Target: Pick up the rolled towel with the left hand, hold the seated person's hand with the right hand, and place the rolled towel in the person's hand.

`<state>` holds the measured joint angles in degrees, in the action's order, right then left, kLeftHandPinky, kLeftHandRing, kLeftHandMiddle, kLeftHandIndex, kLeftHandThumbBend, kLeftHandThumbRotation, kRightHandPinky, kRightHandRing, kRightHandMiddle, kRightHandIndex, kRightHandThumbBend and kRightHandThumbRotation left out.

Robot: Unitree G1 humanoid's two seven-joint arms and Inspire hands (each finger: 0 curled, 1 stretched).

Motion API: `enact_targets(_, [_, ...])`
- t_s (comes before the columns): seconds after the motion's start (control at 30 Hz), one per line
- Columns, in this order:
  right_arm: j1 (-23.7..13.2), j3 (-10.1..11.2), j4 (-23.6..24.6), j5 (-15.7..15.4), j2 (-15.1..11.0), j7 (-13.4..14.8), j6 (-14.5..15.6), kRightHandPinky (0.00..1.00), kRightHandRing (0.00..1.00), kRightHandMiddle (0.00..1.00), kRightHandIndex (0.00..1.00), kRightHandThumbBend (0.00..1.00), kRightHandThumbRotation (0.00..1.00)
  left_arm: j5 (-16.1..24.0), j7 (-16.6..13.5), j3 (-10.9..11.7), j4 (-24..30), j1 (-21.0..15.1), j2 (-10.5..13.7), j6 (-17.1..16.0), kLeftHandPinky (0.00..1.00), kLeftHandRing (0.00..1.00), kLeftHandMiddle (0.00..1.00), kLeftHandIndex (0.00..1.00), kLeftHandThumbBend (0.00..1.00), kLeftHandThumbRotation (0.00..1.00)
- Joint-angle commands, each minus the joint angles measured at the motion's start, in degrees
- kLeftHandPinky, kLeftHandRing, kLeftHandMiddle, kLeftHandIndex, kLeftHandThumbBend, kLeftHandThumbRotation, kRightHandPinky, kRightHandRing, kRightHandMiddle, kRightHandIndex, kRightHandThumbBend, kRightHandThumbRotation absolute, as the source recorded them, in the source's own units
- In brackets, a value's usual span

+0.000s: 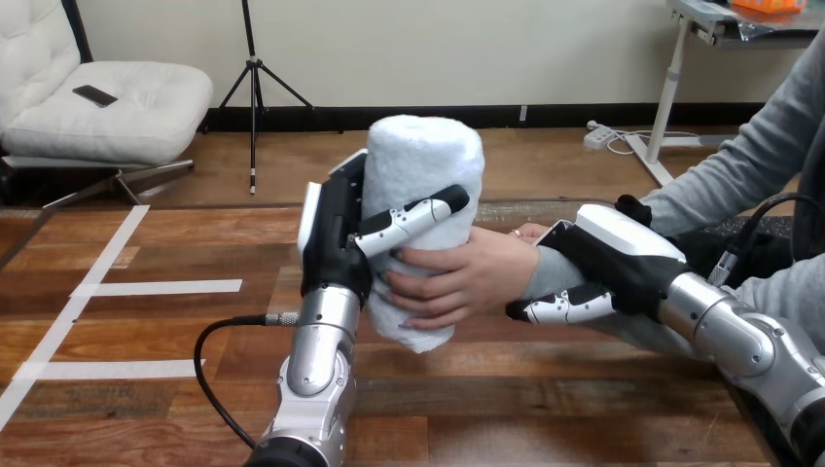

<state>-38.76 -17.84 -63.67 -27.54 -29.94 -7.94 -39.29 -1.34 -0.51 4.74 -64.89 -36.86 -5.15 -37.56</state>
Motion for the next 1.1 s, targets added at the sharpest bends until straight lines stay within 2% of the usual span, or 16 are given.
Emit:
enact_targets(0.0, [-5.11,2.11,3.42,2.74,-0.02,-1.93,-0.07,0.33,0.37,0.42,0.45,0.76,0.56,1.48,1.86,-1.79,2.91,-4.04,-0.02,0.68,0.97,0.97,0.96,0.94,1.00,0.78])
enact_targets(0.27, [-4.76,2.75,3.83,4.19,-0.41,-4.07,-0.51,0.43,0.48,0.53,0.57,0.91,0.67,1.45,2.08,-1.57,4.38,-2.96,0.82,-0.14,1.00,0.99,0.97,0.95,1.00,0.87])
enact_targets(0.43, [-4.67,3.03,3.48,5.29,-0.67,-5.40,-1.49,0.47,0.53,0.58,0.61,0.97,0.70,1.31,2.07,-1.37,5.20,-2.20,1.23,-0.80,1.00,0.97,0.94,0.94,1.00,0.90])
enact_targets(0.73, [-4.66,2.99,3.67,5.95,-1.51,-8.61,-1.93,0.57,0.62,0.65,0.68,1.00,0.79,-0.11,3.66,-0.64,7.69,-0.37,1.55,-0.70,1.00,0.97,0.93,0.92,1.00,0.98])
enact_targets(1.07, [-4.52,3.59,3.55,7.23,-1.77,-13.12,-1.81,0.65,0.70,0.72,0.74,1.00,0.88,0.02,4.32,-0.71,10.90,1.76,2.18,-0.10,1.00,0.99,0.96,0.93,1.00,1.00])
